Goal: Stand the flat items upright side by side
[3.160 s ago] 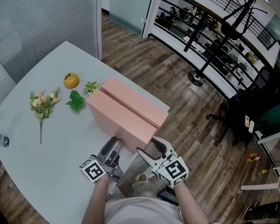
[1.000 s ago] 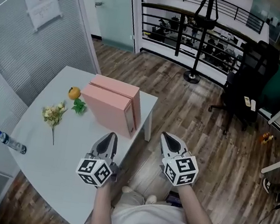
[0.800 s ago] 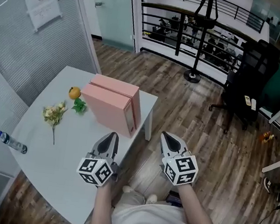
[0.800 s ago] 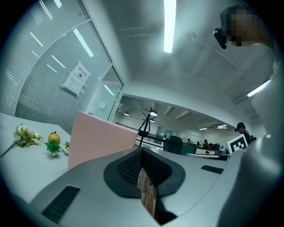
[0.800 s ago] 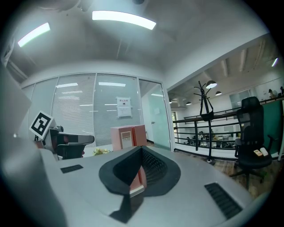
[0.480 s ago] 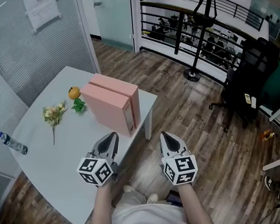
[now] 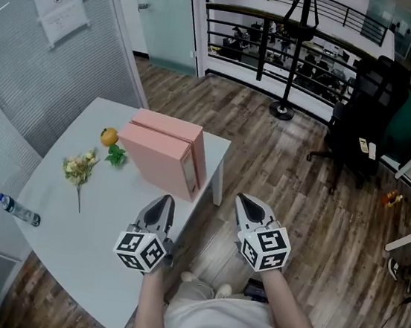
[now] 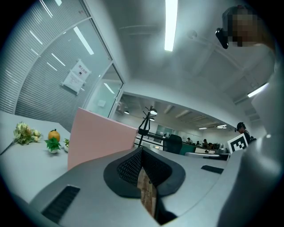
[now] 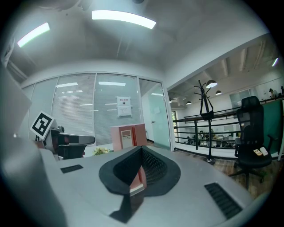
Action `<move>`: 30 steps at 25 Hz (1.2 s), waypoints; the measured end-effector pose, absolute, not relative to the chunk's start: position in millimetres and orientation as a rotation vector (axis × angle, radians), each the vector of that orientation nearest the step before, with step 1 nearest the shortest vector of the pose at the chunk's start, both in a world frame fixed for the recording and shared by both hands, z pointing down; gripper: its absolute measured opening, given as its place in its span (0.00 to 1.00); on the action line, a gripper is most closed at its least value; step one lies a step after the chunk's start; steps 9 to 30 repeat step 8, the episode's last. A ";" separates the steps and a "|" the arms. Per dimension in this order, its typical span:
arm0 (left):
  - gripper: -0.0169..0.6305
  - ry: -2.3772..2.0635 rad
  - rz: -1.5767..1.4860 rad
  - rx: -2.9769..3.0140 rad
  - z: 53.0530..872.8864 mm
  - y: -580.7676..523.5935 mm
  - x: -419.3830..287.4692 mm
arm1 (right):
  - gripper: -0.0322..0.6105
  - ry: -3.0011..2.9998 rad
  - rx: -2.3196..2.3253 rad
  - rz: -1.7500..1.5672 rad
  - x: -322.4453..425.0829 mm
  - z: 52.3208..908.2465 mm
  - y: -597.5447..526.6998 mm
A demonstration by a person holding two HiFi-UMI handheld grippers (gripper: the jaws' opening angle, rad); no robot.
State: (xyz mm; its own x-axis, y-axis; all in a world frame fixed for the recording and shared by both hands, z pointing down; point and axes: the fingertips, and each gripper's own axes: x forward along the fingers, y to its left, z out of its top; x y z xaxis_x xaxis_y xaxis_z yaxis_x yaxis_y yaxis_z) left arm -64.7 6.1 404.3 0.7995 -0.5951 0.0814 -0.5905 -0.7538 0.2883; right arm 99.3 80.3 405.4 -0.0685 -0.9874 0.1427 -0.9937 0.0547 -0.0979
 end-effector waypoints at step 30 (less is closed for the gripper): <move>0.04 -0.909 -0.019 2.677 411.0 3.0 -64.6 | 0.07 -2.255 2.123 0.279 102.2 411.8 77.6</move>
